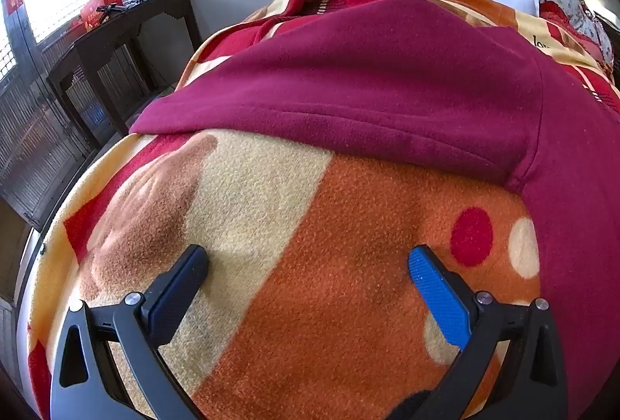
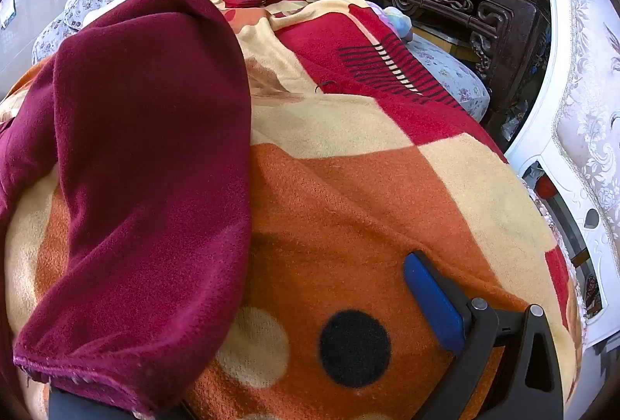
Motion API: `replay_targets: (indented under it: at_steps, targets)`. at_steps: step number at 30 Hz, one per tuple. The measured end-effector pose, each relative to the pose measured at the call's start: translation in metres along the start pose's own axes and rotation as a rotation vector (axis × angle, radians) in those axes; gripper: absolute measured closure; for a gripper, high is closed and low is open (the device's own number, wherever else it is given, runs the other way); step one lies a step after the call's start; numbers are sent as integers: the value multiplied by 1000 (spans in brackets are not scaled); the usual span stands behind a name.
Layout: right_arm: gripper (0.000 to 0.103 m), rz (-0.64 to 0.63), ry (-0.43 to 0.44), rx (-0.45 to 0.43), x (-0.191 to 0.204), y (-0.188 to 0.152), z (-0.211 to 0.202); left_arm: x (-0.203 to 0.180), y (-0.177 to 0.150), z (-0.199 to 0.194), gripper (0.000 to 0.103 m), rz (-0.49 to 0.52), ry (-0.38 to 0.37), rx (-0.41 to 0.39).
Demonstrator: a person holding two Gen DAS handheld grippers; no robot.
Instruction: Fold small clothes
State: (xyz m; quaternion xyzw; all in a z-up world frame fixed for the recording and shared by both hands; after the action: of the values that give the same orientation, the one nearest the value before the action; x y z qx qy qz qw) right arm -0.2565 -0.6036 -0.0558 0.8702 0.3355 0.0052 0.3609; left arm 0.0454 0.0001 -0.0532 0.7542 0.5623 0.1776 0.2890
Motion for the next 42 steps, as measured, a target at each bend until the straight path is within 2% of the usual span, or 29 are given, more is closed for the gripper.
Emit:
replay_targets:
  at_steps: [25,31,36,42]
  targets:
    - [0,-6,-6,2,-6,-8,4,2,3,-4,0,11,-7,15]
    - [0,-19,-13,41,-8,-6,-1,-14,-2,-38,0,53,-46,-42]
    - [0,-26,-34,13,-10,-17,-37,-34,0,-80,0,106,-85,-113]
    - [0,-67,-54,-48,-2,-32,-112,-67,-9,-115,0,142,-185,-131]
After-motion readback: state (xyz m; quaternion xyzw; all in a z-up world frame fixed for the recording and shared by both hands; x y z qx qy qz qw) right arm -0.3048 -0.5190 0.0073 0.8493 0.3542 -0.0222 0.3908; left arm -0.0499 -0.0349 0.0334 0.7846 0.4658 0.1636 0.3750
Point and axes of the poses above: each gripper's, at about its wrist camera, not at the fingertips, and z roughly the way its jaws point, x to its left, y to its top, the point moved 7 cm from there along z, roughly the way its jaws point, and after that the axes turned 14 degrees about -y, right-handed, at the moved point
